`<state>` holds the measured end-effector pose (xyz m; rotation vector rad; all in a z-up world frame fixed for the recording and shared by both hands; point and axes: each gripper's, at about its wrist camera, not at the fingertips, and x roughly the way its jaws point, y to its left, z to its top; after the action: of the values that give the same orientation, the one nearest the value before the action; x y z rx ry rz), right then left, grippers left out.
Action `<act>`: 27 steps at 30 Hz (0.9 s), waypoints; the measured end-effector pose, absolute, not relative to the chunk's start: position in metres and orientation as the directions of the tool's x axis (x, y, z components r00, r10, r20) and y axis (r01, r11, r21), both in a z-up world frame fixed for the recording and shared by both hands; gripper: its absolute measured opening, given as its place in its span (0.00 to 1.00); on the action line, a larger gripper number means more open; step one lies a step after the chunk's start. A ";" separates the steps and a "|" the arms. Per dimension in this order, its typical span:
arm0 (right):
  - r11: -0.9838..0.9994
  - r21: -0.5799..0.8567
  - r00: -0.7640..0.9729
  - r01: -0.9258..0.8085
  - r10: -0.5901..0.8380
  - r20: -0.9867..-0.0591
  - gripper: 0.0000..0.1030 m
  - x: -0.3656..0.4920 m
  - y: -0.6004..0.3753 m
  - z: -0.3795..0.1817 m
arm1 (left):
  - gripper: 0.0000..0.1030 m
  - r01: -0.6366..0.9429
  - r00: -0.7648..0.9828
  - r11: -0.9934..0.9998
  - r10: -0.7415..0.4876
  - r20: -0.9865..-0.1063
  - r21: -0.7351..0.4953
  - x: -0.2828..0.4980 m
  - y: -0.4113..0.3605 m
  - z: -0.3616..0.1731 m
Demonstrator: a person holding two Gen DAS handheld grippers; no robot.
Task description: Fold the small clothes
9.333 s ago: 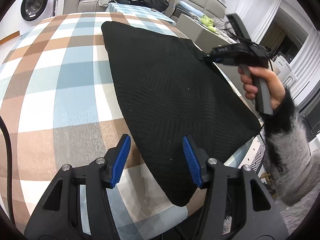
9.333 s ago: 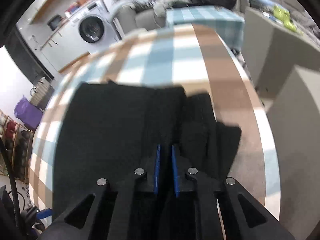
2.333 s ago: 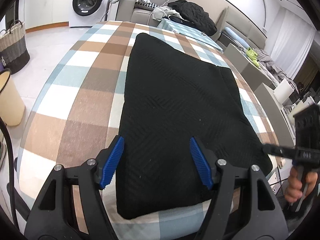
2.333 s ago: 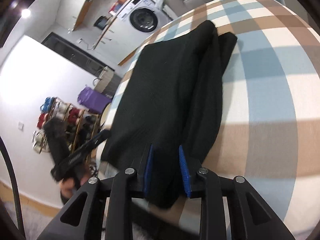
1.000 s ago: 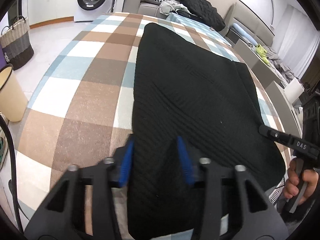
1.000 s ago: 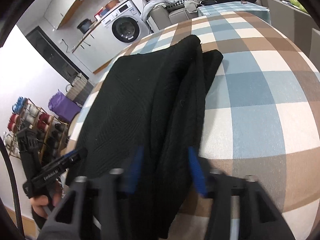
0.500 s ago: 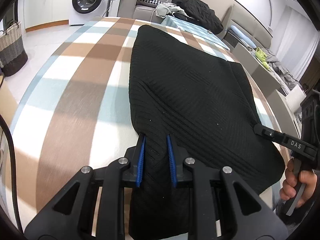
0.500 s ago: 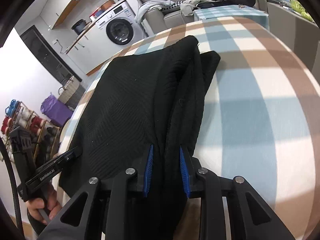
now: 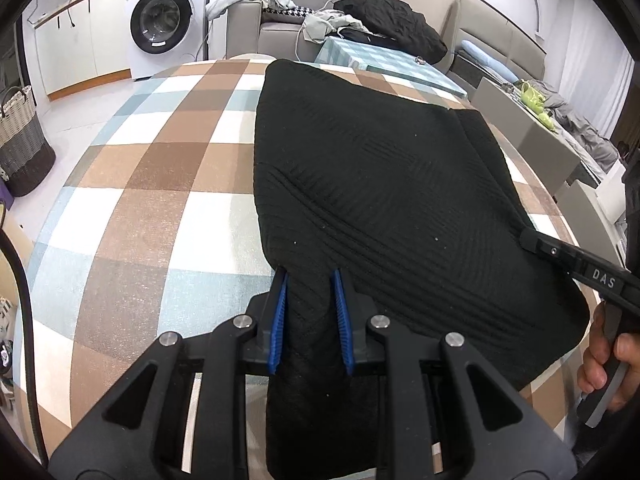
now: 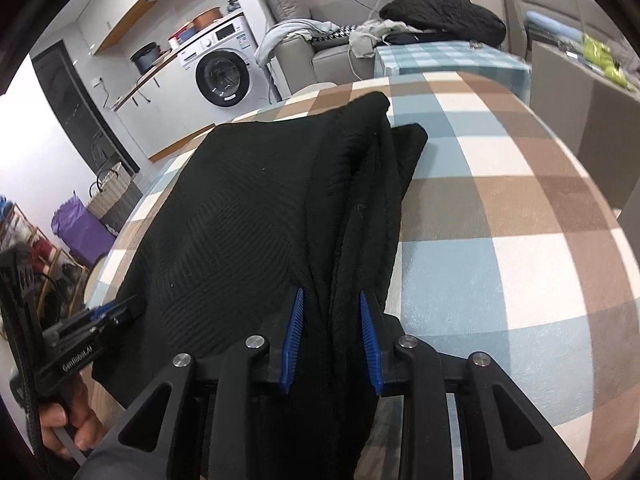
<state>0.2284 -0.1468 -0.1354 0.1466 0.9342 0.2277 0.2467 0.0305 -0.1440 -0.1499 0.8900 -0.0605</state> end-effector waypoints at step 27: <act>0.925 0.085 0.766 -0.371 0.357 -0.534 1.00 0.125 -0.138 -0.084 | 0.99 -0.015 0.873 0.997 -0.025 -0.486 -0.078 0.142 0.057 -0.088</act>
<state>0.1248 -0.1379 -0.0844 -0.0258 0.5750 0.3951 0.1420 0.0568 -0.0878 -0.0804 0.5089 -0.0052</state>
